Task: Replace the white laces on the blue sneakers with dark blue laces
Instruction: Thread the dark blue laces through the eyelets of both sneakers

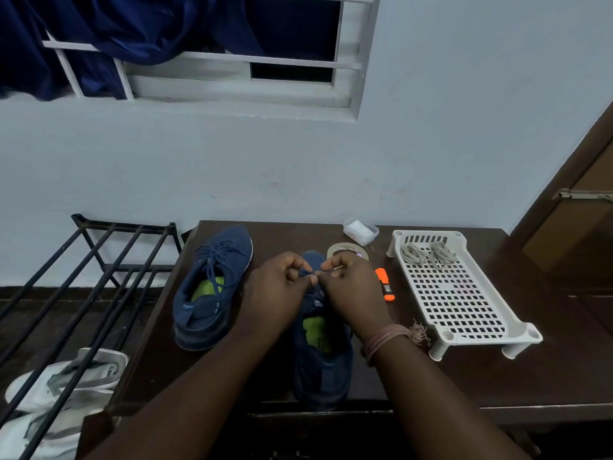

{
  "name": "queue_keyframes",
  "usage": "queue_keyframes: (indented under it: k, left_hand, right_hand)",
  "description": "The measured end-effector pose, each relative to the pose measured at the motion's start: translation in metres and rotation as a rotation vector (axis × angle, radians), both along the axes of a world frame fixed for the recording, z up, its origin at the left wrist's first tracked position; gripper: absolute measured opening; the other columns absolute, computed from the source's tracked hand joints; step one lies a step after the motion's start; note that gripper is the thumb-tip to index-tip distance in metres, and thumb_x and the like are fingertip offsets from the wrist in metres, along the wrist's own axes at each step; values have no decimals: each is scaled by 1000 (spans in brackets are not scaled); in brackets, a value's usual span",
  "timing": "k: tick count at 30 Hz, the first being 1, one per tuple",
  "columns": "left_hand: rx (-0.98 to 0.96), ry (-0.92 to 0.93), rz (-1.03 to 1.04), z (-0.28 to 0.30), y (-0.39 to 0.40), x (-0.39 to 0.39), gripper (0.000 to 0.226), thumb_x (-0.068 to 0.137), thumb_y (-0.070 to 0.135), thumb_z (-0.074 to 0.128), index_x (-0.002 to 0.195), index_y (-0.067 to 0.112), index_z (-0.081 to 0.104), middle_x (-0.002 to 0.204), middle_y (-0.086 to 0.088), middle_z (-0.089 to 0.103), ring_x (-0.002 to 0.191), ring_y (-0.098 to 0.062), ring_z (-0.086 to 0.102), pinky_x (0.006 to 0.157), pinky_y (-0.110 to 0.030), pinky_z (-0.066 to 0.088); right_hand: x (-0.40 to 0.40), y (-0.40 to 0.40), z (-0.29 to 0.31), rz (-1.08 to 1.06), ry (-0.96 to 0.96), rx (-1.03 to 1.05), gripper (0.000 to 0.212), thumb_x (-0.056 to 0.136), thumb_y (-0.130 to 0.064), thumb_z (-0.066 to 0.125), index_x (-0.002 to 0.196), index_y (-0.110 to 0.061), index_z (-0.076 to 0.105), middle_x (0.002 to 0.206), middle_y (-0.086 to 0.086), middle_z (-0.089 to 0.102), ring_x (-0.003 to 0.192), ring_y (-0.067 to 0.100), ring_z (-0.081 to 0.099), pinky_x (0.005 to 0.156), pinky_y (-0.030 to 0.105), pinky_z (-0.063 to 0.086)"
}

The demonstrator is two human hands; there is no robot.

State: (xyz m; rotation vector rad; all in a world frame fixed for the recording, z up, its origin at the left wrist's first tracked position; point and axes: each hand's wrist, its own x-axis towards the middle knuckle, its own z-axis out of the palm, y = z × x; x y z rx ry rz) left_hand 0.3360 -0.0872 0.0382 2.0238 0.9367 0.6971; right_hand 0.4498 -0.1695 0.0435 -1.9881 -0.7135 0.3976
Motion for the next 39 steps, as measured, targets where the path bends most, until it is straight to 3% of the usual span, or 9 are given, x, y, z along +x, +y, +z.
queue_keyframes:
  k: [5,11,16,20,23,27,31,36,39]
  left_hand:
    - [-109,-44,-21,-3,1,2,7,77,27,76,78,27,69,80,11,73,75,-4,68,76,-36,58]
    - [-238,-85,69,-5,4,2,18,80,26,80,75,16,66,65,0,67,59,-12,59,60,-30,45]
    - [-566,-217,90,2,3,2,8,89,14,74,86,6,74,69,-7,70,68,-19,61,62,-28,51]
    - [-842,-178,100,6,1,2,22,93,20,69,106,2,70,78,-7,67,57,-8,57,41,-15,36]
    - [-940,-110,109,6,4,2,16,93,30,69,98,15,69,73,4,67,60,-2,60,49,-18,36]
    - [-986,-54,86,7,5,3,16,94,36,66,92,21,65,79,8,69,74,-4,62,64,-27,37]
    - [-1000,-89,158,9,10,0,18,95,37,65,98,19,65,83,8,74,80,-3,64,64,-27,38]
    - [-1023,-155,306,-3,19,0,12,103,26,52,104,18,62,79,8,65,71,-1,53,59,-25,31]
    - [-1043,-191,338,-7,17,5,24,106,24,46,84,23,56,79,6,61,66,-2,46,61,-23,30]
  right_hand:
    - [-5,-3,7,115,-73,-62,15,87,-10,54,98,-20,57,79,1,65,74,14,63,61,26,46]
    - [-7,-7,9,301,-41,-112,19,86,-13,62,97,-19,49,78,-1,64,68,10,60,64,26,47]
    - [-7,-9,14,271,-284,-105,22,81,1,52,82,-21,58,75,-8,60,75,16,62,71,34,52]
    - [-8,-9,15,327,-315,-168,23,84,-2,55,86,-22,66,86,-8,64,78,8,60,68,22,49]
    - [-7,-10,16,385,-346,-242,16,85,-11,63,94,-24,64,96,-6,64,88,11,60,77,27,52]
    - [-8,-6,16,335,-416,-304,7,85,-23,69,86,-27,64,87,-11,62,92,13,58,85,36,48]
    - [6,-19,22,234,-596,-502,3,88,-32,59,88,-30,62,106,-8,54,115,22,43,88,40,28]
    - [38,-41,14,221,-331,-971,36,85,-49,42,115,-36,58,133,-3,47,131,38,34,107,64,18]
    - [40,-37,13,314,-317,-1084,44,89,-45,45,126,-25,57,138,6,53,132,35,43,110,59,28]
